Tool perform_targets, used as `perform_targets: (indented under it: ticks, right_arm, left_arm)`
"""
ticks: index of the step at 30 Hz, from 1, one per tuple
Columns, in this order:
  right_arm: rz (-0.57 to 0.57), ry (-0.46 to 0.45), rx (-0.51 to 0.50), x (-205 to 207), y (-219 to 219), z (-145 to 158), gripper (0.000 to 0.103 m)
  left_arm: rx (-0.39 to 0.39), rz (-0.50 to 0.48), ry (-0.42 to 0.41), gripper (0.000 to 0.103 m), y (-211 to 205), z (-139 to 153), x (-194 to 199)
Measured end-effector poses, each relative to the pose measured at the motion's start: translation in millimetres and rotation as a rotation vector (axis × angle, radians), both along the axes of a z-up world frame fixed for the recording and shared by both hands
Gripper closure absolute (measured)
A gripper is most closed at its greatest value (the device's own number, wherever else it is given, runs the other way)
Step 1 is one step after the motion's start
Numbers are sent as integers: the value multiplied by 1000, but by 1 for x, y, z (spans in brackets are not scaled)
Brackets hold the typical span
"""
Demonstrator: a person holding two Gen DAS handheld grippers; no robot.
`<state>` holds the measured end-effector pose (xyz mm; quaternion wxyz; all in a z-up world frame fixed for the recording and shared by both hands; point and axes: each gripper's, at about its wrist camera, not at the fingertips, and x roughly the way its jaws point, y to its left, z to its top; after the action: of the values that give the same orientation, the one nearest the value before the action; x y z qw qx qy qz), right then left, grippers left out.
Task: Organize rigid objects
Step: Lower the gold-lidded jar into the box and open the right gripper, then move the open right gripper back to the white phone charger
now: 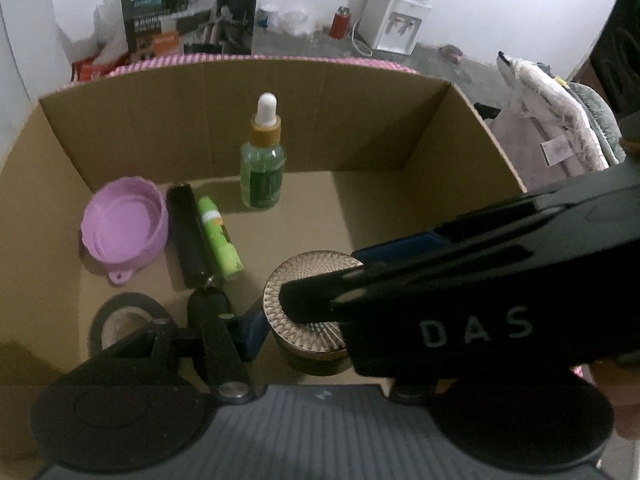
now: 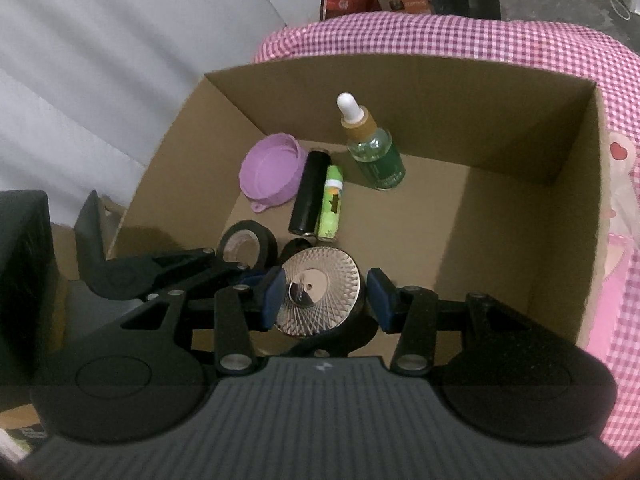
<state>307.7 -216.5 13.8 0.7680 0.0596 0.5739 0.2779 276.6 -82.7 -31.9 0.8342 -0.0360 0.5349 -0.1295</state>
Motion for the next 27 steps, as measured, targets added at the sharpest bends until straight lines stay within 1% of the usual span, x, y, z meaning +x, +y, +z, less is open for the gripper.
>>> perform_targets:
  ticks: [4, 7, 9, 11, 14, 18, 20, 22, 23, 25, 27]
  right_arm:
    - [7, 15, -34, 6, 2, -11, 58]
    - [1, 21, -47, 7, 2, -16, 57]
    - [-5, 11, -39, 7, 1, -16, 57]
    - [-17, -17, -21, 3, -1, -9, 57]
    - [-48, -110, 16, -11, -8, 16, 56]
    - [-77, -266, 126, -53, -25, 64, 54]
    - [-87, -355, 164, -82, -33, 83, 53]
    - [-96, -416, 205, -112, -41, 95, 53]
    - [-99, -432, 226, -124, -44, 99, 53]
    - [-106, -453, 276, -150, -47, 100, 53]
    - [-104, -452, 317, -171, -47, 94, 53]
  left_arm:
    - [-10, -3, 16, 43, -5, 0, 0]
    - [-10, -12, -12, 42, -8, 4, -4]
    - [-14, -21, -32, 37, -8, 9, -8]
    - [-24, -31, -73, 35, -6, 20, -17]
    - [-43, -48, -162, 29, 4, 47, -45]
    - [-50, -92, -319, 18, 25, 85, -102]
    - [-47, -94, -376, 17, 36, 100, -132]
    - [-53, -91, -404, 16, 46, 108, -156]
    - [-55, -89, -413, 16, 51, 109, -167]
    - [-47, -89, -413, 16, 57, 104, -188]
    - [-34, -93, -404, 16, 61, 95, -204]
